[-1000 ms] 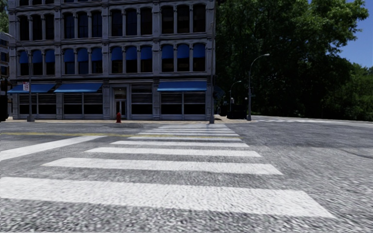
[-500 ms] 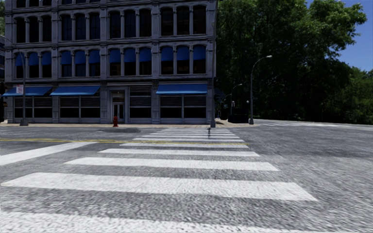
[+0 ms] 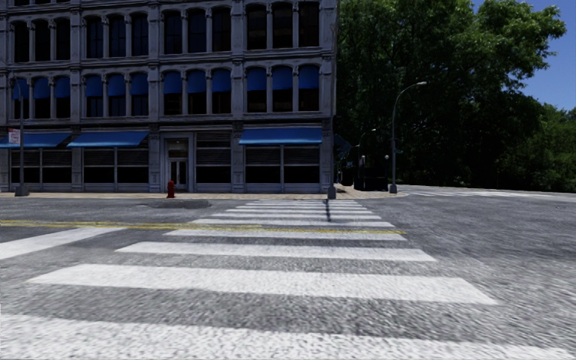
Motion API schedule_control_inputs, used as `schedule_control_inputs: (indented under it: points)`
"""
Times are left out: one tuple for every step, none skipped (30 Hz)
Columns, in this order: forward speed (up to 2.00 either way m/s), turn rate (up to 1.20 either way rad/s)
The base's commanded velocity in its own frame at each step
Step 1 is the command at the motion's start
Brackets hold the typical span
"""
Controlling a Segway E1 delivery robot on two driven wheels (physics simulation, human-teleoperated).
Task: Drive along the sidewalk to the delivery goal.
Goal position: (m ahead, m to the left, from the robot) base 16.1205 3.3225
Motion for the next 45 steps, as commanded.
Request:
schedule_control_inputs:
  points:
    - [2.0,0.0]
    - [2.0,0.0]
    - [2.0,0.0]
    - [2.0,0.0]
    - [2.0,0.0]
    - [2.0,0.0]
    - [2.0,0.0]
    - [2.0,0.0]
    - [2.0,0.0]
    - [2.0,0.0]
    - [2.0,0.0]
    - [2.0,0.0]
    - [2.0,0.0]
    - [2.0,0.0]
    - [2.0,0.0]
    - [2.0,0.0]
    - [2.0,0.0]
    - [2.0,0.0]
    - [2.0,0.0]
    - [2.0,0.0]
    - [2.0,0.0]
    - [2.0,0.0]
    - [2.0,0.0]
    - [2.0,0.0]
    - [2.0,0.0]
    - [2.0,0.0]
    - [2.0,0.0]
    - [2.0,0.0]
    - [2.0,0.0]
    - [2.0,0.0]
    - [2.0,0.0]
    - [2.0,0.0]
    - [2.0,0.0]
    - [2.0,0.0]
    - [2.0,0.0]
    - [2.0,0.0]
    - [2.0,0.0]
    - [2.0,0.0]
    - [2.0,-0.01]
    - [2.0,-0.02]
    - [2.0,-0.02]
    - [2.0,-0.02]
    - [2.0,-0.05]
    - [2.0,-0.1]
    - [2.0,-0.1]
